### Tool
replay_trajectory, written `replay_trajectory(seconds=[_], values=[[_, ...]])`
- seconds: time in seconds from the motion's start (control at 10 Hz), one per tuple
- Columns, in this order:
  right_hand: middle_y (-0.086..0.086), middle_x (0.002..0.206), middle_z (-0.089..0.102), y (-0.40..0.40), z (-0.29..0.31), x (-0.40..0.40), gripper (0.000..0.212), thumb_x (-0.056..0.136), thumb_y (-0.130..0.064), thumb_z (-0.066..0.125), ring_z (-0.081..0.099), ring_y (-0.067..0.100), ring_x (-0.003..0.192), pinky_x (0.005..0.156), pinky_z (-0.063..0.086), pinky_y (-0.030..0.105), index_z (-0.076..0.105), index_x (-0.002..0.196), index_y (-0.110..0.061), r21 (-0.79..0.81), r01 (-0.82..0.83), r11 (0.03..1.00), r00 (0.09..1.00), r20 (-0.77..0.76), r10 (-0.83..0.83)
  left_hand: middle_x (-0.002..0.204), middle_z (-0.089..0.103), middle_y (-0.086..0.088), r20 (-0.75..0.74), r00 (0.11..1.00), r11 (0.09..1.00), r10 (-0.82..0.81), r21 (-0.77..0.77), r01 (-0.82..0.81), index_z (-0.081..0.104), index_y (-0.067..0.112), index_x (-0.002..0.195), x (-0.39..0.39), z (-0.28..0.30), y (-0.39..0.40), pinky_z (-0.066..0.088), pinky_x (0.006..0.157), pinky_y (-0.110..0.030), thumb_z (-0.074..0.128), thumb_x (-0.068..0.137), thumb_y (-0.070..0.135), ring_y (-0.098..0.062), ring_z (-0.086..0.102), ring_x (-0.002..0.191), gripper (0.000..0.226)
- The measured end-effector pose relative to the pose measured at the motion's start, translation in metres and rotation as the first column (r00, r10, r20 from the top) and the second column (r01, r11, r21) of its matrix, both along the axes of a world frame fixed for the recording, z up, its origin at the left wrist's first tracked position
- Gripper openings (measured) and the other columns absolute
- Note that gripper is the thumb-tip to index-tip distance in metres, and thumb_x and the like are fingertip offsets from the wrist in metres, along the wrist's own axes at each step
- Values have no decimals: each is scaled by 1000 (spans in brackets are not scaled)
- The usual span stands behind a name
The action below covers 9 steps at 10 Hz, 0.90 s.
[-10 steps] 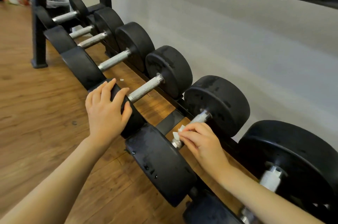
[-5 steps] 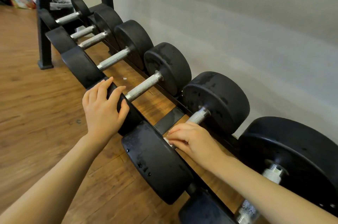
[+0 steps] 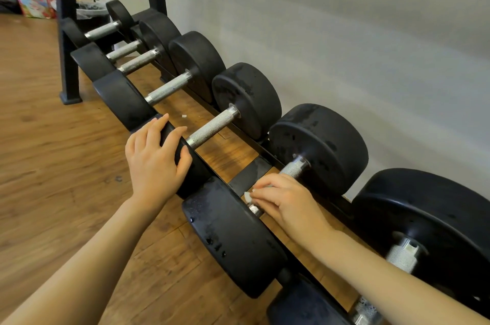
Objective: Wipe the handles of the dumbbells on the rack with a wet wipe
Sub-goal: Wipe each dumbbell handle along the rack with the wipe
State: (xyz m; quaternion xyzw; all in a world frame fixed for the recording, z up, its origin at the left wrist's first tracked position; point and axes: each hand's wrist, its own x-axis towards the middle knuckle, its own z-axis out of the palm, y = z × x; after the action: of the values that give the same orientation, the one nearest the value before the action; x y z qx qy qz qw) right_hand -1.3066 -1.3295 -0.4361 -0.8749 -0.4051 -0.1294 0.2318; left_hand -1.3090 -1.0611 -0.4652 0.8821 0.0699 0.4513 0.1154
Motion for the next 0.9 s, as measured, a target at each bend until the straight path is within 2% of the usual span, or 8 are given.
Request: replay_trajectory(seconds=[0.1,0.2,0.3,0.4,0.5,0.7,0.8,0.9], values=[[-6,100,62,0,-8,-10,25,90,-27,55,54,8,98,80,53,28,74,101,-14,63,32,998,999,-12,-31,138,53,-15,-8,1000,1000,-1,-2,1,66,13,121,0,0,0,29,106,-49,47,93,32,-35,46,127,39],[-5,108,61,-6,-11,-11,27,90,-26,55,53,8,103,85,51,23,72,107,-15,20,-8,1000,1000,-10,8,137,53,-16,-7,1000,1000,-4,-3,4,67,13,121,0,1,0,29,106,-49,47,92,32,-35,46,127,39],[-5,107,56,-10,-10,-8,28,90,-30,55,50,5,97,81,49,17,73,107,-16,69,47,997,999,-5,-46,137,53,-16,-5,1000,1000,-7,-4,7,67,13,121,-1,2,-1,29,106,-49,47,93,32,-35,46,127,40],[-7,105,56,-10,-12,-13,33,91,-35,51,51,5,100,84,48,18,72,108,-16,119,43,992,997,-61,-36,138,53,-15,-9,1000,1000,-6,-8,6,66,13,121,-1,2,-1,29,106,-49,46,93,32,-35,46,127,40],[-7,106,59,-12,-11,-14,31,92,-32,50,51,5,103,86,48,19,72,110,-17,57,-27,998,999,-34,29,138,53,-16,-8,1000,1000,-12,-7,12,66,12,121,-1,2,-1,29,106,-49,46,93,32,-35,46,127,40],[-7,105,58,-14,-17,-19,29,91,-27,51,51,4,100,81,49,22,71,109,-17,141,58,988,998,21,-62,138,53,-16,-7,1000,1000,-6,-3,6,66,13,121,0,2,-1,29,106,-50,46,93,32,-35,46,127,40],[-4,107,60,-13,-23,-25,27,90,-23,54,54,9,102,82,49,24,71,109,-15,97,-2,995,1000,20,0,138,53,-15,2,1000,1000,-5,0,5,67,12,121,0,2,-1,30,105,-49,47,93,31,-35,47,127,39],[-10,105,58,-15,-20,-22,27,90,-27,52,53,6,100,82,50,22,72,106,-17,202,81,976,996,3,-84,137,53,-15,15,1000,1000,-9,-1,9,67,12,120,0,1,-1,31,104,-50,47,93,31,-36,47,126,39]])
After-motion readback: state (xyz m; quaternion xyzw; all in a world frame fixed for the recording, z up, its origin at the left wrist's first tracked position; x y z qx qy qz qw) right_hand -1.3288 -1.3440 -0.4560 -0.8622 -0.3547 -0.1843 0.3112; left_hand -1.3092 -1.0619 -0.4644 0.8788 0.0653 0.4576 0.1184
